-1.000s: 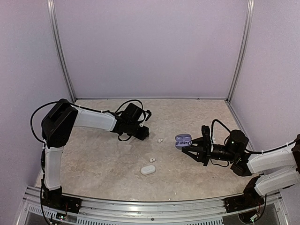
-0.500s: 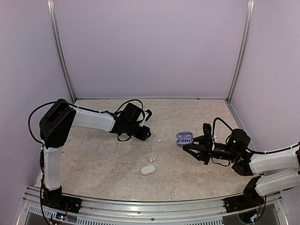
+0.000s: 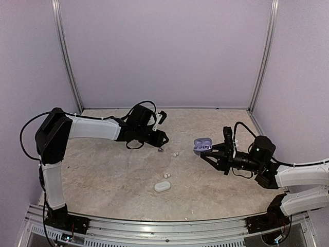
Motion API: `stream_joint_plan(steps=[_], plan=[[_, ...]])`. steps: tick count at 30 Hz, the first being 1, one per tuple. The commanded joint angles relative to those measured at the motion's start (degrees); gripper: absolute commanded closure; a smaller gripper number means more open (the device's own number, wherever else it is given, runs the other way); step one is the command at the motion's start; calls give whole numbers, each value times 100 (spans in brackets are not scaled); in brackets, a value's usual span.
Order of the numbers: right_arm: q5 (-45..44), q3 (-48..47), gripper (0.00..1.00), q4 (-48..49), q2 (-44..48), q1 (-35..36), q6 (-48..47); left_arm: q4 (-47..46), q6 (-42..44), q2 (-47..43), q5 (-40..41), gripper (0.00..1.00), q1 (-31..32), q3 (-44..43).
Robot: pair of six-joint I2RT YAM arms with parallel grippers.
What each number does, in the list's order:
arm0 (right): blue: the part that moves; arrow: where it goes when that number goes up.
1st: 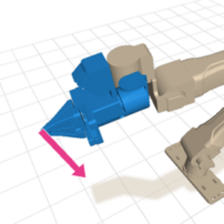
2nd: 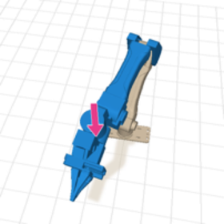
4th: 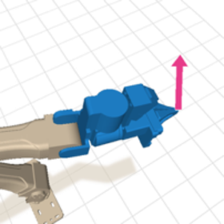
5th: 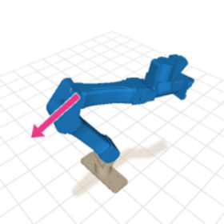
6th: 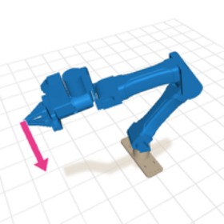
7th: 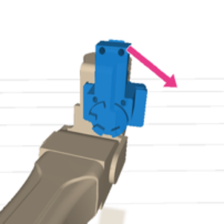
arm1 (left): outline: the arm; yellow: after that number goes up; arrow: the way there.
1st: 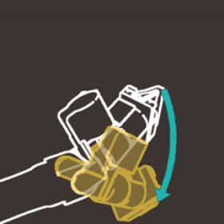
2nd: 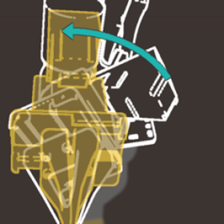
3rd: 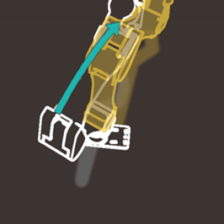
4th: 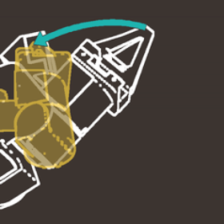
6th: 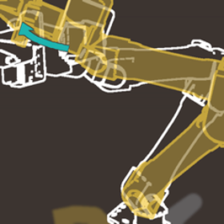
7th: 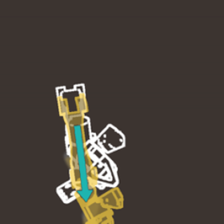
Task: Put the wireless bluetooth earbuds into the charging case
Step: Pick up the left earbud from the center of the board.
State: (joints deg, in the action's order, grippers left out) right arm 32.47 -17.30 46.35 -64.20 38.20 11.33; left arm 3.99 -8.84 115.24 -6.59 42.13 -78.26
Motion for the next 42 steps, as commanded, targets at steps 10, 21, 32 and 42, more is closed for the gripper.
stream_joint_plan(steps=[10,21,32,42], plan=[[19,-16,100,1460,-1132,-106,35,-514,-21,-430,-191,52,-31,628],[419,-364,100,1111,-808,-105,-62,-954,-122,-494,-273,52,19,862],[227,-40,100,927,-544,-105,-96,-541,-8,-576,101,51,276,739],[227,18,100,444,-374,-103,-232,-239,34,-35,104,58,359,236]])
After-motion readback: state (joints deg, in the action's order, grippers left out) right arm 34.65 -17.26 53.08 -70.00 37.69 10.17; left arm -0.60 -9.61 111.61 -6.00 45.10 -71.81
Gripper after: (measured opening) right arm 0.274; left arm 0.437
